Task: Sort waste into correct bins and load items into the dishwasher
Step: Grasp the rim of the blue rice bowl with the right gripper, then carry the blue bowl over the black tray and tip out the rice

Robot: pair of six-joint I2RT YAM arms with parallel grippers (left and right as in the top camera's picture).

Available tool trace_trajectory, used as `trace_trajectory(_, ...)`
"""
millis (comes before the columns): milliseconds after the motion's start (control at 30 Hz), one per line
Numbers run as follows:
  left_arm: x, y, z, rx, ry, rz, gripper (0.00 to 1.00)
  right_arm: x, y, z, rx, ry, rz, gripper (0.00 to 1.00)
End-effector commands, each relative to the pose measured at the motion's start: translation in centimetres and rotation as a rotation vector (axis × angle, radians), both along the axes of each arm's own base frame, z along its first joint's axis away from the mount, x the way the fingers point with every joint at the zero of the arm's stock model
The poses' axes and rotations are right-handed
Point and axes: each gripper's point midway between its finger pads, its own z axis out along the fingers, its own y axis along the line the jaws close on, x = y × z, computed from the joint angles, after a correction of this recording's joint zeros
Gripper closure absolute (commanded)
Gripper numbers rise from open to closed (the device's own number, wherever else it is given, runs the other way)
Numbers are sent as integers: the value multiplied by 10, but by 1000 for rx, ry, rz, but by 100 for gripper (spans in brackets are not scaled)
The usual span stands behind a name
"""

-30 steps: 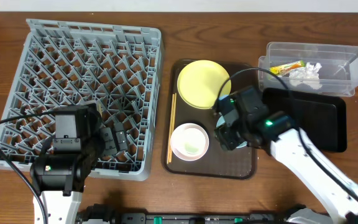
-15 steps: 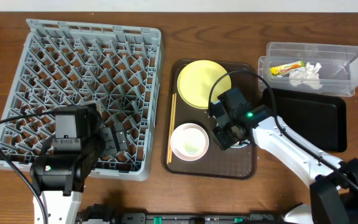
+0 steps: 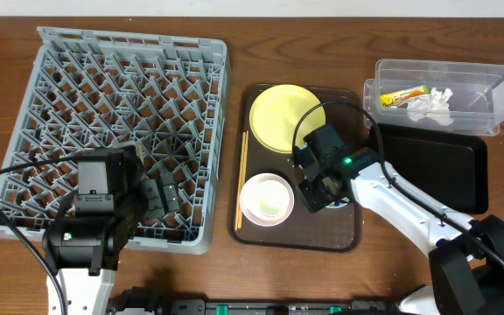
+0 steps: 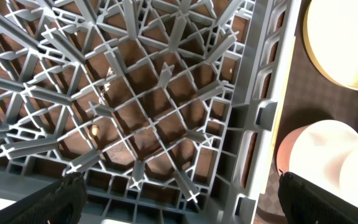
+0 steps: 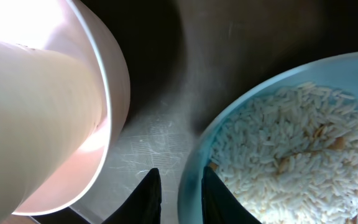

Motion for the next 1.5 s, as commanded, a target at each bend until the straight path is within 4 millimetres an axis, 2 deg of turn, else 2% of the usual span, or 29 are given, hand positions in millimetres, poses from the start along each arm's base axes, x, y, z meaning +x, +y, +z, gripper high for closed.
trace_trajectory(0,2,1,8,12,-21,-7,1,-6,-4,-11,-46,15,-39,80)
trace_trajectory(233,2,1,8,12,-21,-7,2,-3,-7,-12,-71,-4,-64,84)
trace_trajectory(400,2,1,8,12,-21,-7,2,-4,-7,-12,-72,-2,-64,98)
trace_trajectory(700,2,1,8,12,-21,-7,2,-1,-4,-6,-57,-4,-97,99)
trace_trajectory(800,2,1,8,12,-21,-7,2,8,-1,10,-33,-26,-108,99)
trace_trajectory(967,2,1,8,12,-21,-7,2,32,5,63,84,-59,-159,99)
trace_trajectory(1133,2,1,8,12,-21,-7,1,60,-11,114,243,-91,-260,99)
trace_trajectory(1300,2,1,8,12,-21,-7,2,73,-37,136,407,-56,-380,99)
trace_trajectory(1467,2,1,8,12,-21,-7,1,80,-76,138,508,-7,-509,99)
